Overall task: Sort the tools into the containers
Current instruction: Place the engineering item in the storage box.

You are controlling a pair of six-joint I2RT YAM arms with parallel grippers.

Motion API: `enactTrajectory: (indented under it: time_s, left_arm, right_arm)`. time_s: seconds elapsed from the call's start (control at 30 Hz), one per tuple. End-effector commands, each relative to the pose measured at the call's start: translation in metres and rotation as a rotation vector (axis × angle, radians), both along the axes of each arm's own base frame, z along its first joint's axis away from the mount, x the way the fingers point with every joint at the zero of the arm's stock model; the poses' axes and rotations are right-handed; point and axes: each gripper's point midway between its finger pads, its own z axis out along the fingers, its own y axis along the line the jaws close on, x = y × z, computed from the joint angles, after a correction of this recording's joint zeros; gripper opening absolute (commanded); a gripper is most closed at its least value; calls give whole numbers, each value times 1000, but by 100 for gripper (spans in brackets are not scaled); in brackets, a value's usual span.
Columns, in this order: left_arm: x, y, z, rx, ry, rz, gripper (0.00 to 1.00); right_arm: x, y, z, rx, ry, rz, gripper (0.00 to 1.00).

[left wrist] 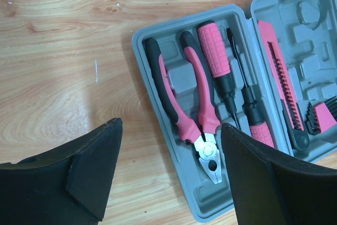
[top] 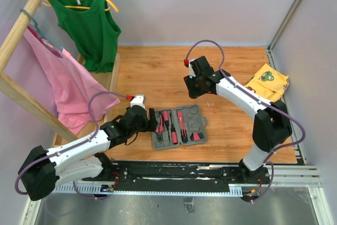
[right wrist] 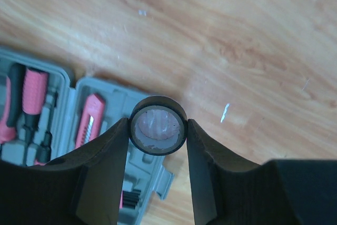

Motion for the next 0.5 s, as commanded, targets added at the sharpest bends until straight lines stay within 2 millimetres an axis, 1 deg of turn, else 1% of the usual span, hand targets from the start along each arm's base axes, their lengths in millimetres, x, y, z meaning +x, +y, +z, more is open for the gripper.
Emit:
enactTrajectory:
  time_s: [0.0, 0.17, 0.33, 0.47]
  left_arm:
    - [6, -4, 4, -16, -23, -7, 79]
    - [8, -8, 4, -4, -22, -20, 79]
    - [9, -10, 2, 8, -18, -33, 79]
    - [10, -12, 1, 10, -15, -37, 79]
  right_arm:
    - [-28, -5, -17, -47, 57, 18, 42]
    - [-47, -6, -46, -44, 131, 2, 42]
    - [-53, -4, -61, -37, 161, -4, 42]
    - [-54, -2, -69, -46, 177, 2, 42]
